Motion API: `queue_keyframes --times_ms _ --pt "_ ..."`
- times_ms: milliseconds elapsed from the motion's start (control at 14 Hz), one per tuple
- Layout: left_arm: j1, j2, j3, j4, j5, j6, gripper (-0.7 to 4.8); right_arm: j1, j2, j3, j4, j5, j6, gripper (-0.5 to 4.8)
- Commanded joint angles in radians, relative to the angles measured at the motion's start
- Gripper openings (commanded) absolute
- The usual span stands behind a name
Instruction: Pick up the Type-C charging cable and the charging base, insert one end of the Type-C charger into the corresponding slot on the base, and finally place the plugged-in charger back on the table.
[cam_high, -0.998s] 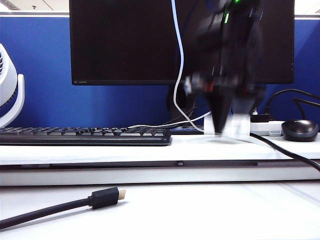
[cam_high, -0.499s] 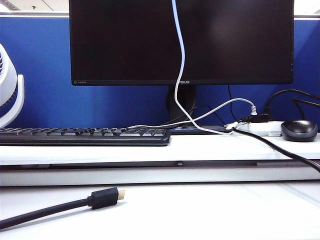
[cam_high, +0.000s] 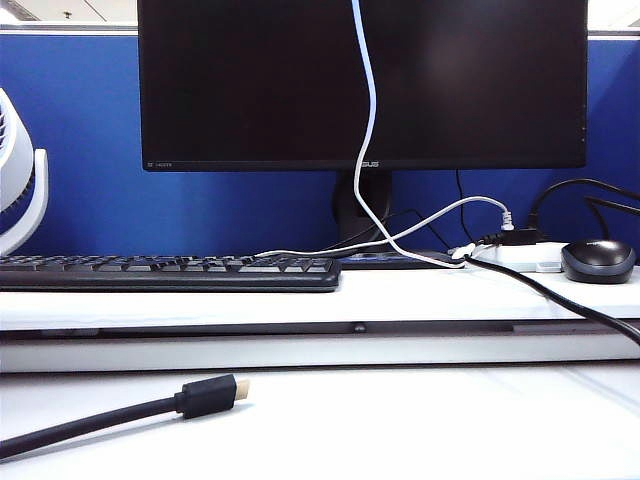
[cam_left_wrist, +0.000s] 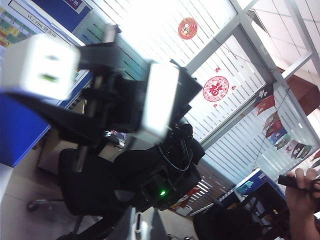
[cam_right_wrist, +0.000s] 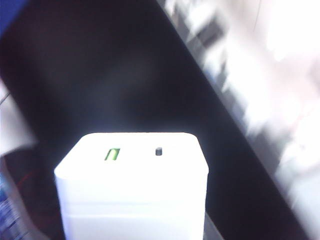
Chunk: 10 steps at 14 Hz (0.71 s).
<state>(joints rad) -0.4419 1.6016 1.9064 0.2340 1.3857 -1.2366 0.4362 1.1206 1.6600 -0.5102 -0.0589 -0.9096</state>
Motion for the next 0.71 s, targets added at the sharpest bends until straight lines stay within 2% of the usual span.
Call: queue_keyframes --times_ms 71,214,356,713 --pt "-0.036 -0.005 0.005 0.008 0.0 -0.04 -0.06 0.003 -0.003 0.003 0.087 -0.082 -0.159 -0.01" --pt "-0.068 -0.007 0.005 0.008 0.004 -0.064 -0.06 0.003 0.002 0.003 0.104 -0.182 -0.248 -0.01" --pt "-0.096 -0.007 0.005 0.009 0.005 -0.111 -0.06 0.003 0.002 0.003 0.151 -0.257 -0.276 -0.01" --pt "-0.142 -0.01 0.006 0.017 -0.01 -0.239 -0.06 0.003 0.011 0.003 0.175 -0.345 -0.36 -0.01"
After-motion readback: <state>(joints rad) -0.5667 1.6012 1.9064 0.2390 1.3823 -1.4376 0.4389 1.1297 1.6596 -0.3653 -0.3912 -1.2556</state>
